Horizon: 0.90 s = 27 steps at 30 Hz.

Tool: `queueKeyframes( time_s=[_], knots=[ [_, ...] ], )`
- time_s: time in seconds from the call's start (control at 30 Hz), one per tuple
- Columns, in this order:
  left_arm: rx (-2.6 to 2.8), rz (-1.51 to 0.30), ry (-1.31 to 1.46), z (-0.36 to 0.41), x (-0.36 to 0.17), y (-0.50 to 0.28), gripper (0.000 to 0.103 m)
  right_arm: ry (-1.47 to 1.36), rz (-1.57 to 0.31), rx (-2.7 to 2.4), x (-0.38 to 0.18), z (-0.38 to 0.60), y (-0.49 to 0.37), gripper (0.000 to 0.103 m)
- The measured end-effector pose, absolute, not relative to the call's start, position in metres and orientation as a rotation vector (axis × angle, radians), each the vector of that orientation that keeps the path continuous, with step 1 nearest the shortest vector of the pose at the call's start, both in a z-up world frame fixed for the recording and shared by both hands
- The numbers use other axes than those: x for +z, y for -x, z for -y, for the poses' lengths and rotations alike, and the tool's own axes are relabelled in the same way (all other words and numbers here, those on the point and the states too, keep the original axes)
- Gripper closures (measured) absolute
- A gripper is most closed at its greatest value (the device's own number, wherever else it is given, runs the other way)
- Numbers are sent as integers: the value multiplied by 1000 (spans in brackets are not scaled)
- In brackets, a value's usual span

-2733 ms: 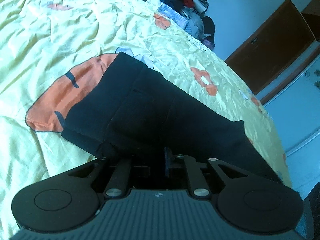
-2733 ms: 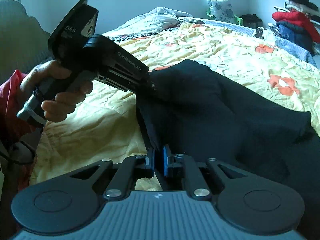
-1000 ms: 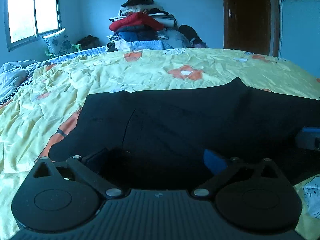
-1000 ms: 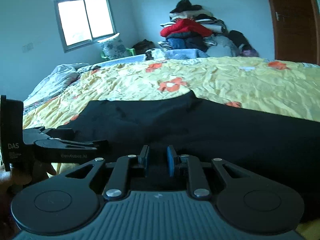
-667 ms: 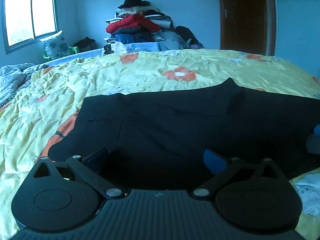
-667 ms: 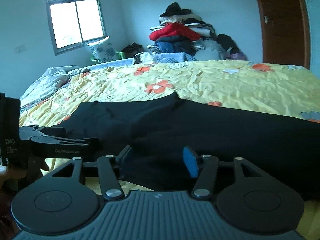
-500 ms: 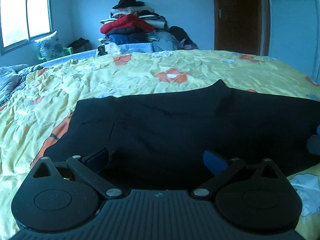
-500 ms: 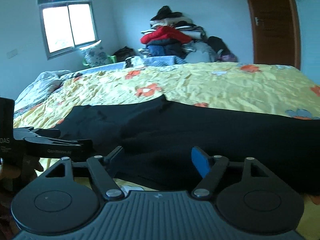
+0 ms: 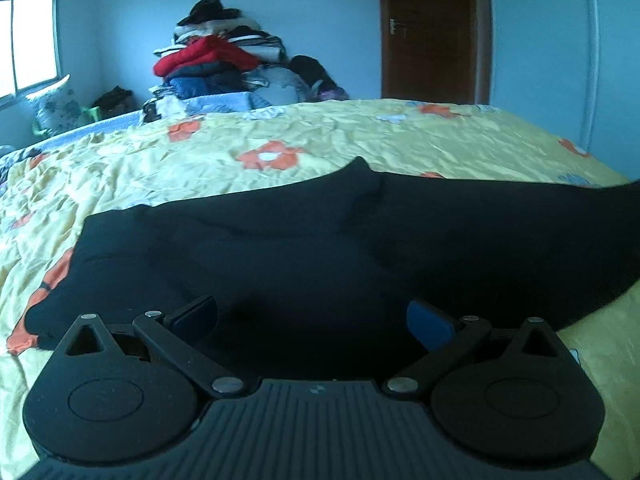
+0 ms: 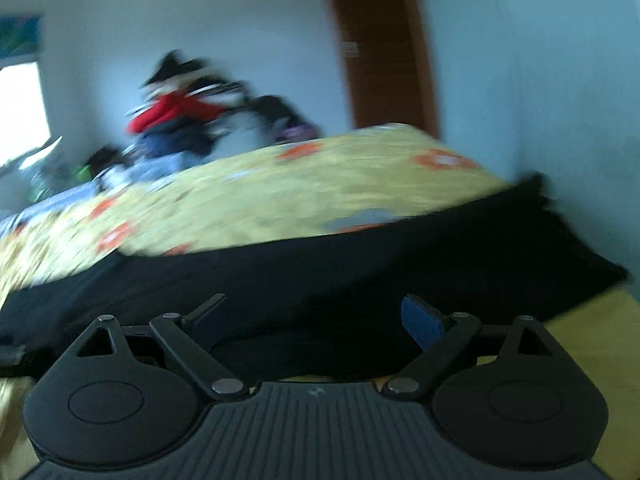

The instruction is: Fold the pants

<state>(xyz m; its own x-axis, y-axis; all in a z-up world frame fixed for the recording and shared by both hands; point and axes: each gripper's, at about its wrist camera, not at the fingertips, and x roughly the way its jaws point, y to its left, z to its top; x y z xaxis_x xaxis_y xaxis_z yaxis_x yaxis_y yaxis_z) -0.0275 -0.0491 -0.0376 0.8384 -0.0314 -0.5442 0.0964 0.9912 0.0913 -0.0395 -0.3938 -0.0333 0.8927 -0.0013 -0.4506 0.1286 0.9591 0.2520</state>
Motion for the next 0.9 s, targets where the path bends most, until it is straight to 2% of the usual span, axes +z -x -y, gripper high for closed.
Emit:
queueKeyframes(
  time_s=[0.17, 0.37, 0.47, 0.63, 0.9],
  knots=[
    [-69, -593, -133, 51, -46, 23, 0, -490, -441, -154, -46, 481, 25, 10],
    [-79, -620, -107, 46, -48, 18, 0, -698, -448, -140, -66, 529, -14, 10],
    [-83, -625, -94, 45, -48, 18, 0, -777, -448, -110, -69, 531, -31, 8],
    [-87, -629, -82, 43, -49, 17, 0, -729, -491, -79, -63, 505, -63, 9],
    [-87, -628, -85, 44, -48, 16, 0, -933, -521, -147, -60, 508, -84, 8]
  ],
)
